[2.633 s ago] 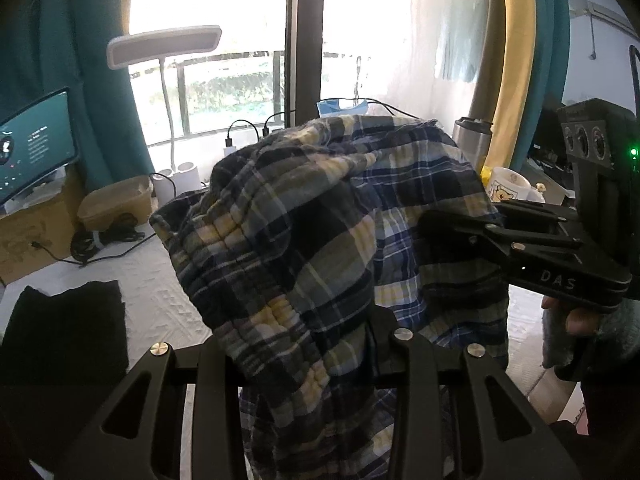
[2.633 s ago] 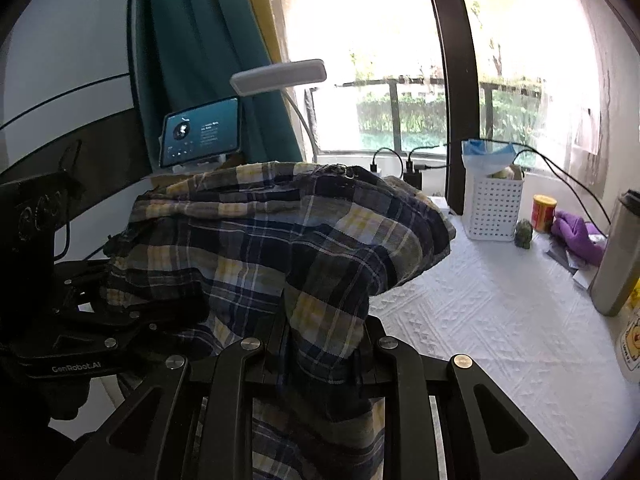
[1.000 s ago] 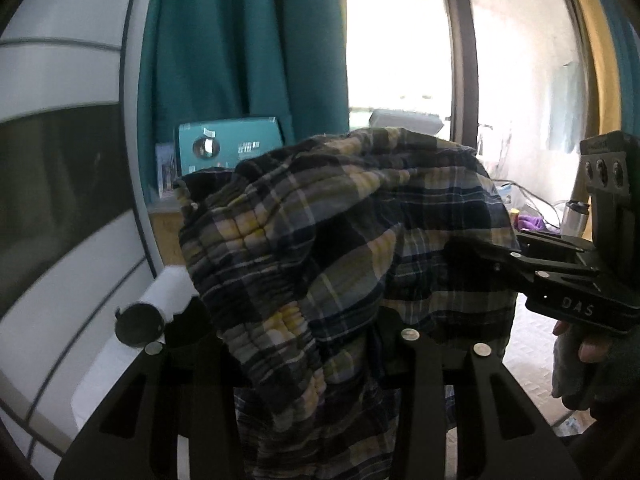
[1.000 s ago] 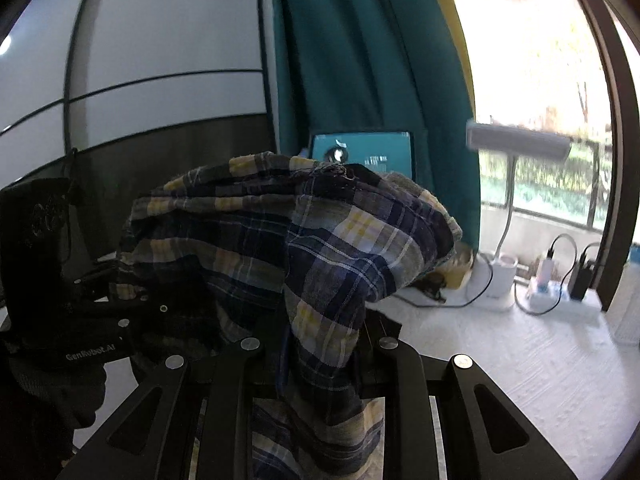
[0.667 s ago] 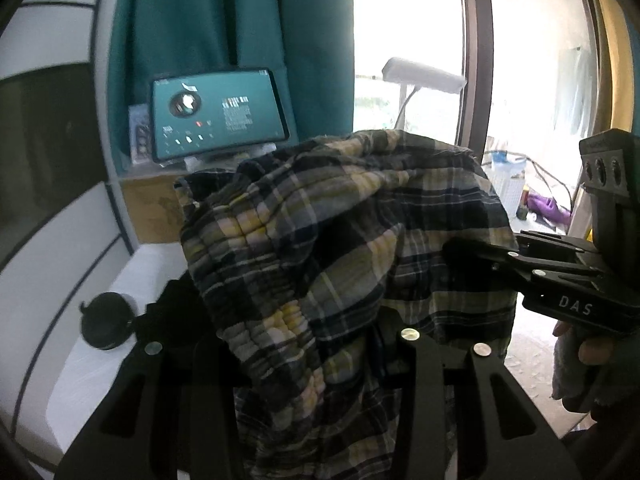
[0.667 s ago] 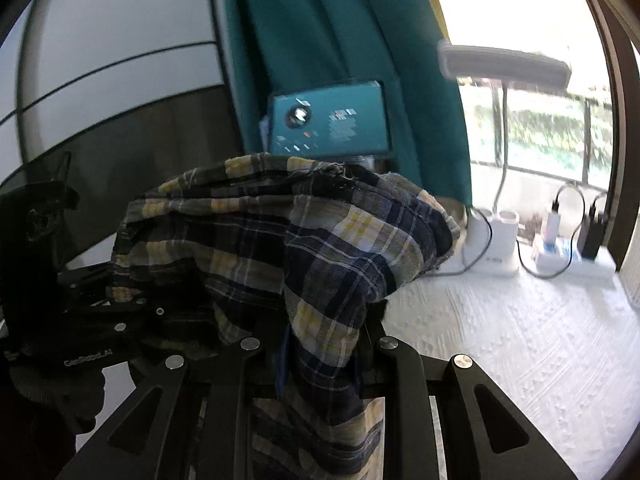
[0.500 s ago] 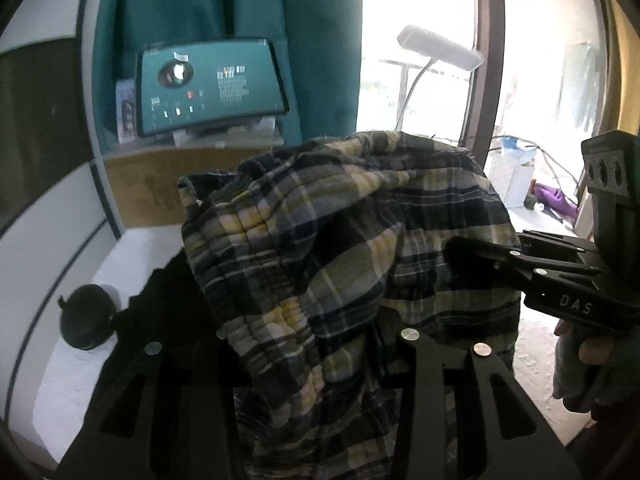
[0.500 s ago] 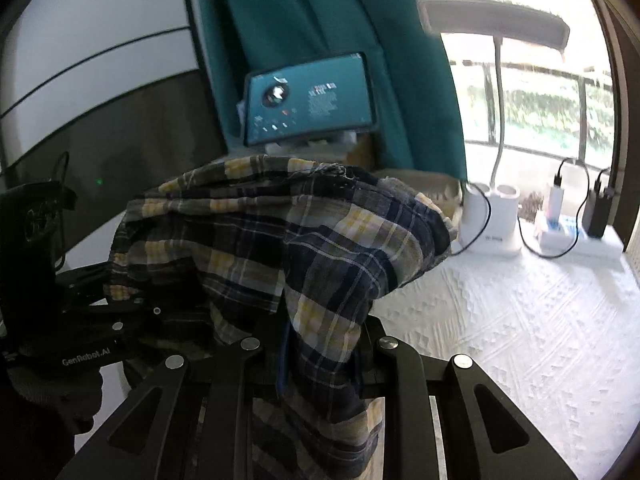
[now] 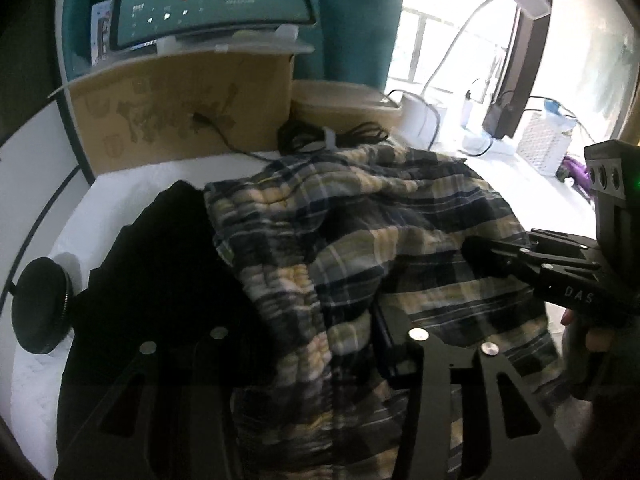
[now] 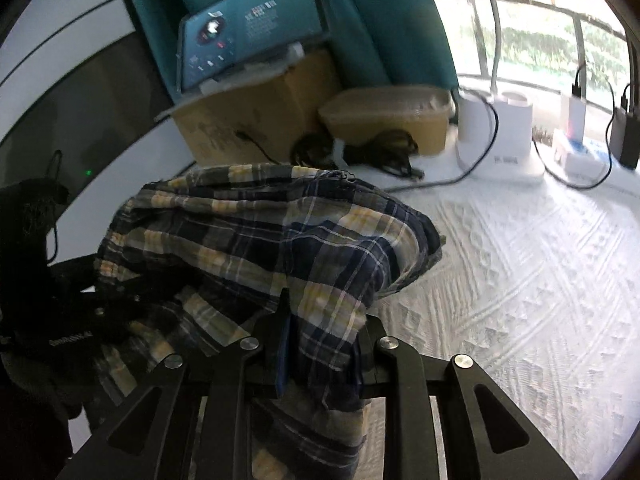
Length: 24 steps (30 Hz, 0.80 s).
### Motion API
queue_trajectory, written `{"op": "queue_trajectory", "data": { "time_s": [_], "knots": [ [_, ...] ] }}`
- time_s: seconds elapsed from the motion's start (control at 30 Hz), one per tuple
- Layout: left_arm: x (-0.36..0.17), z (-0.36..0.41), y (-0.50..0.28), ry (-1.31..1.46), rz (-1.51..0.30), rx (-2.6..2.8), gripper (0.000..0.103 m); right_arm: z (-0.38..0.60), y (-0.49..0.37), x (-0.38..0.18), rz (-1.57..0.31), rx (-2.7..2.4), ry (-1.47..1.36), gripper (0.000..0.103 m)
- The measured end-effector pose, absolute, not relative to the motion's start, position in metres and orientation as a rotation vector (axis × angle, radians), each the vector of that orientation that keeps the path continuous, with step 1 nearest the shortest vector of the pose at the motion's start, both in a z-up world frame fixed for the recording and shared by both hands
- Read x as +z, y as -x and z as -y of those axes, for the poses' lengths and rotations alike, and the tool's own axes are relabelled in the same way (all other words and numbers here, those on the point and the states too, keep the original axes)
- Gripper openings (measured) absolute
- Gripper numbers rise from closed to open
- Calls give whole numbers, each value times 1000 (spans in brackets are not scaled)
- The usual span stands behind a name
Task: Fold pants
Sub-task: 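Lower the folded pants onto the bedspread beside the black garment and open both tools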
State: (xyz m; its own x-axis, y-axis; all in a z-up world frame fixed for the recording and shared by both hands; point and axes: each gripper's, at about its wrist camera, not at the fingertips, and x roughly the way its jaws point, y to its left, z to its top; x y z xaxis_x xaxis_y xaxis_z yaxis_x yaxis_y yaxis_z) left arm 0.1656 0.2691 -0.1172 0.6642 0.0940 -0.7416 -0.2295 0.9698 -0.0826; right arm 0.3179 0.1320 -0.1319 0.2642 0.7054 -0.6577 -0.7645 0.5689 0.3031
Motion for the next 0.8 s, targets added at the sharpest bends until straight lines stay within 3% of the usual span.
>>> {"op": "queue_trajectory", "data": {
  "time_s": [0.13, 0.17, 0.3, 0.63, 0.8],
  "knots": [
    [-123, -278, -165, 198, -847, 193, 52, -127, -337, -147, -899, 932, 58, 66],
    [-124, -280, -164, 202, -853, 198, 53, -123, -341, -148, -907, 914, 35, 69],
    [-118, -287, -157, 214, -857, 207, 58, -104, -349, -145, -892, 859, 29, 69],
    [-66, -301, -149, 251, -725, 168, 58, -70, -368, -125, -822, 742, 13, 69],
    [-81, -307, -171, 237, -783, 210, 58, -85, -365, -121, -794, 796, 48, 69]
  ]
}}
